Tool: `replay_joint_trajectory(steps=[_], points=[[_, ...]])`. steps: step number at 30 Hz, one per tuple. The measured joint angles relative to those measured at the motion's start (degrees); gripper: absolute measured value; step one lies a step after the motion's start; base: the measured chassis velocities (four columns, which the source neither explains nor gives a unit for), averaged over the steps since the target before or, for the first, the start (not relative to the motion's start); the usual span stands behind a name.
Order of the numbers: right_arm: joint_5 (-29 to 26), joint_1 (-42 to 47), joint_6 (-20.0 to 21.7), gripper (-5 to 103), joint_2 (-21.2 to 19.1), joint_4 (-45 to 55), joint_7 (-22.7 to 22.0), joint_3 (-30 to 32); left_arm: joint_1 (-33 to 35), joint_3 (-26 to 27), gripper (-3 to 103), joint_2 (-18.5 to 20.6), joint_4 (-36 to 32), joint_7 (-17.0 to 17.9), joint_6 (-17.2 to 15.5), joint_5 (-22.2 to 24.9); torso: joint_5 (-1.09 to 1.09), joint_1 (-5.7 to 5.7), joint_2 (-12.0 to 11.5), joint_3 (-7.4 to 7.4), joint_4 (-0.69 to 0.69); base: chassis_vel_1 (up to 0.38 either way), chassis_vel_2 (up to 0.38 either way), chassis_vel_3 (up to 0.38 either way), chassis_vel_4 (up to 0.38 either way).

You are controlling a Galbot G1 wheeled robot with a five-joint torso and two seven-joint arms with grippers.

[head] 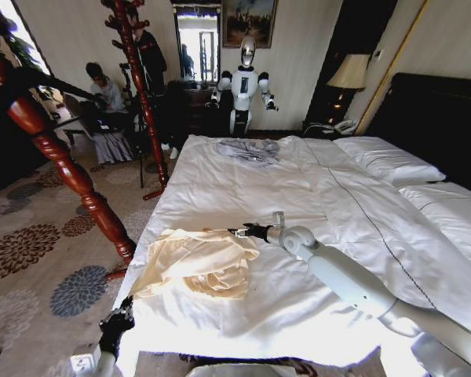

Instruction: Pick up the clothes from the bed and hang them on the clothes hanger.

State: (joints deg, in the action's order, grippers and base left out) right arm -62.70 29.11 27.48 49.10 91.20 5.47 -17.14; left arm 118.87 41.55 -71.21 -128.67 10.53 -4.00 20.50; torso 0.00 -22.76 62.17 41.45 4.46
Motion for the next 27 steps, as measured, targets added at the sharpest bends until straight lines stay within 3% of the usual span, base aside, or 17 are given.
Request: replay_joint_trajectory(steps=[5,7,13,27], points=[[0.83,-0.16,0.00,101,0.24,0.33,-0.20,-0.66,-0.13,-0.10,2,-0.08,0.51,0.05,0.02,0.09,0.01,0.00,0.00,0.00,0.00,0.000,0.000,0.000,0.000],[1.08,-0.52,0.07,93,0.35,-0.05,-0.21,-1.18,-0.38,-0.37,2,0.00,0.56,0.09,0.02,0.04,-0.01,0.00,0.01,0.00,0.00,0.000,0.000,0.000,0.000],[1.18,-1.37,0.76,83,0.43,-0.82,-0.13,-2.61,-0.86,-0.37,2,0.39,0.13,0.17,-0.17,-0.06,0.00,0.00,0.01,0.00,0.00,0.000,0.000,0.000,0.000],[1.86,-0.26,0.96,71,-0.88,2.57,-0.26,-2.93,-0.93,-0.12,2,0.24,0.77,0.18,0.13,0.91,0.00,0.00,0.01,0.00,0.00,0.000,0.000,0.000,0.000]])
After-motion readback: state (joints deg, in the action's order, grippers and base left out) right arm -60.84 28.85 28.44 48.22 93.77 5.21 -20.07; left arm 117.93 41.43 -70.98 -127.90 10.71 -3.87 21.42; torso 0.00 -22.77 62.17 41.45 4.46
